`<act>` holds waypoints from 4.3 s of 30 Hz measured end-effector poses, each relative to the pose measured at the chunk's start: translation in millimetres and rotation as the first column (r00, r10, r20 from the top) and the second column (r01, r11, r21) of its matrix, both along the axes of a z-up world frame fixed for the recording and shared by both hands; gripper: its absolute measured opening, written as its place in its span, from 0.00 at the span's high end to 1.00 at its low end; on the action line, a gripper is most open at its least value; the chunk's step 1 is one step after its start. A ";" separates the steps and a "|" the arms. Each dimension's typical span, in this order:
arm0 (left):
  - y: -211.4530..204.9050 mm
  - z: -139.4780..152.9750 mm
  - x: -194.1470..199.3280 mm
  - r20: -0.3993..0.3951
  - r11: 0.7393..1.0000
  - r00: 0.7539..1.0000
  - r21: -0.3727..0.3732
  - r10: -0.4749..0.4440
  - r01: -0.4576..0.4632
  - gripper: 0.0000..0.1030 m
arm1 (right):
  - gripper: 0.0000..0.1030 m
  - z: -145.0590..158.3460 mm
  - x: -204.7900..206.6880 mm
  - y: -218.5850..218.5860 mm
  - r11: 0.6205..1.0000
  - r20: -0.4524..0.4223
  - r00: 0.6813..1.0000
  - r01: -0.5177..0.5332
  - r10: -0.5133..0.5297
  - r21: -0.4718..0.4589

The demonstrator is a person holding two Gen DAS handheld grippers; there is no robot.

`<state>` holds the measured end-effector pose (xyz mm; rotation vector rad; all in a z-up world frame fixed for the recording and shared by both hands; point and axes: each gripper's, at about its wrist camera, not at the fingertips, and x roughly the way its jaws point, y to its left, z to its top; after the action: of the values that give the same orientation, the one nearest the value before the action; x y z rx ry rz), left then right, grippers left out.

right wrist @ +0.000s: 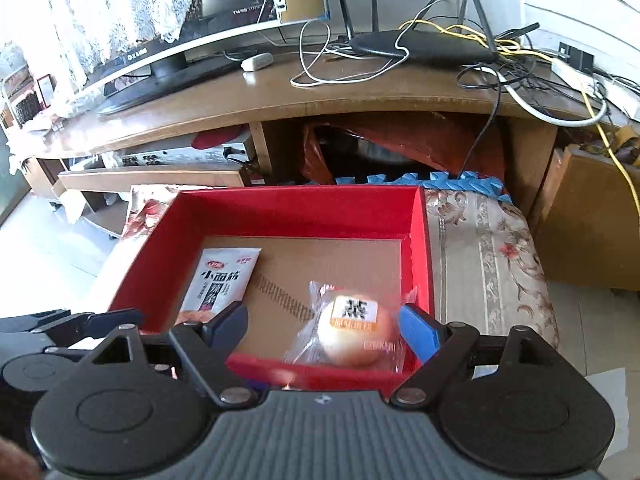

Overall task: Organize snacks
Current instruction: 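Grasp the blue foil pack with the left tool, then grasp the gold wrapped pastry with the right tool while the left holds the blue pack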

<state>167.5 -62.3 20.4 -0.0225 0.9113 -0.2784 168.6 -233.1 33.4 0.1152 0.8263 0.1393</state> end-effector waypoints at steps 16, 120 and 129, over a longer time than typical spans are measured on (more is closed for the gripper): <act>-13.8 -42.0 -3.1 -0.148 0.996 0.987 0.050 -0.061 0.069 0.24 | 0.19 -11.6 -39.3 -7.0 1.000 -0.062 0.998 -0.016 0.015 -0.005; 2.1 -32.7 -49.7 -0.111 0.980 0.986 0.144 -0.124 0.140 0.57 | 0.51 -78.0 -11.6 -17.9 0.996 -0.304 0.949 -0.089 0.087 0.008; -8.1 -39.2 -45.9 -0.104 0.976 0.990 0.186 -0.091 0.109 0.33 | 0.50 -81.9 -6.5 -16.5 0.995 -0.314 0.946 -0.098 0.086 -0.021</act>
<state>121.5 -70.4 -18.8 0.1903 1.0321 -0.2841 162.1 -249.7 -48.5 0.0651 1.1517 0.1973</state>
